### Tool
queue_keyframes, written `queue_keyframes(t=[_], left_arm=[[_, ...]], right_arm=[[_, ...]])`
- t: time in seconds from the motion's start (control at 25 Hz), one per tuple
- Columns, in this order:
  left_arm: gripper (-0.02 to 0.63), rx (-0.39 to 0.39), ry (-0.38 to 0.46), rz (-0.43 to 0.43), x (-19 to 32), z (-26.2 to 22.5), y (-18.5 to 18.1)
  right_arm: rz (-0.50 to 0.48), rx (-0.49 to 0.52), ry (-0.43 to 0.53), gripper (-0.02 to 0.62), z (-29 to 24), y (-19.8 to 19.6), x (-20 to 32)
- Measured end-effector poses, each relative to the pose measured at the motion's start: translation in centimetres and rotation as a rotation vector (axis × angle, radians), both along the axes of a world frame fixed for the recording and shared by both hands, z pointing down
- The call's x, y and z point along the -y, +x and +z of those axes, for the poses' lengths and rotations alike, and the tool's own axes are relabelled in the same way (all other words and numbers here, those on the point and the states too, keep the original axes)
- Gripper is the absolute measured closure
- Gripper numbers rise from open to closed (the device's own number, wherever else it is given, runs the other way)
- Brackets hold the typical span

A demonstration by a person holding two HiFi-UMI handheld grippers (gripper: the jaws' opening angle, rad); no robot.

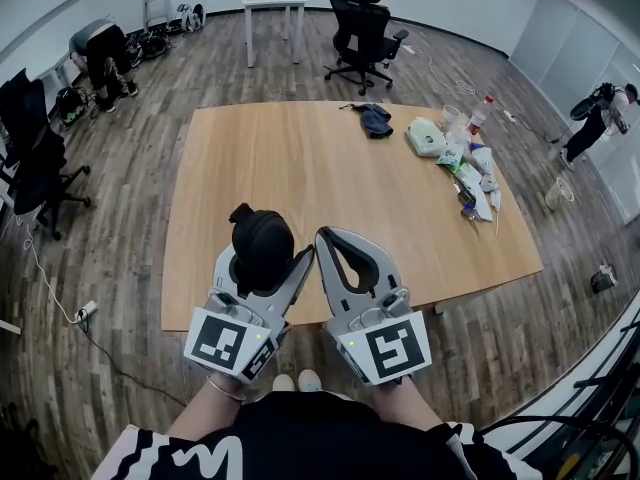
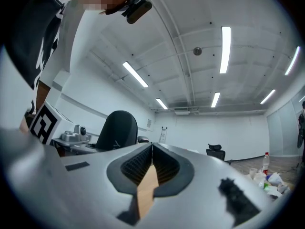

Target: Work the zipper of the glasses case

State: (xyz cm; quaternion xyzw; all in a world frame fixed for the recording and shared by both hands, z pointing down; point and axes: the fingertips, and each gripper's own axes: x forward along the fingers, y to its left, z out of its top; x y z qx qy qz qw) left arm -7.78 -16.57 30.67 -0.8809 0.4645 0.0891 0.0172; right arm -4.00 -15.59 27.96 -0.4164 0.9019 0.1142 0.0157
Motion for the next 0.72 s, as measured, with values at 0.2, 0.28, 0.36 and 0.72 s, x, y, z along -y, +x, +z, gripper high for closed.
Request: queue_keyframes(t=[0.2,0.28,0.36,0.72], left_arm=[[0.331,-0.001,0.001,-0.007,0.19,-0.07,-0.13],[0.331,-0.004,0.001,-0.01,0.24,-0.1,-0.35],[0.331,-0.008,0.001,-0.014,0.3,-0.19,-0.47],[0.331,-0.01,0.009,-0.013,0.65,-0.46,0.03]], right_arm=[[0.009,-0.026,-0.016,0.589,0.48,0.1,0.29],[0.014,-0.038,-0.008,0.589,0.39,0.04,0.33],[0.011,-0.034,0.015,0.589,-0.11,-0.02,0.34],[0.008,-0.048,0.028,0.589,0.05,0.37,0.73]])
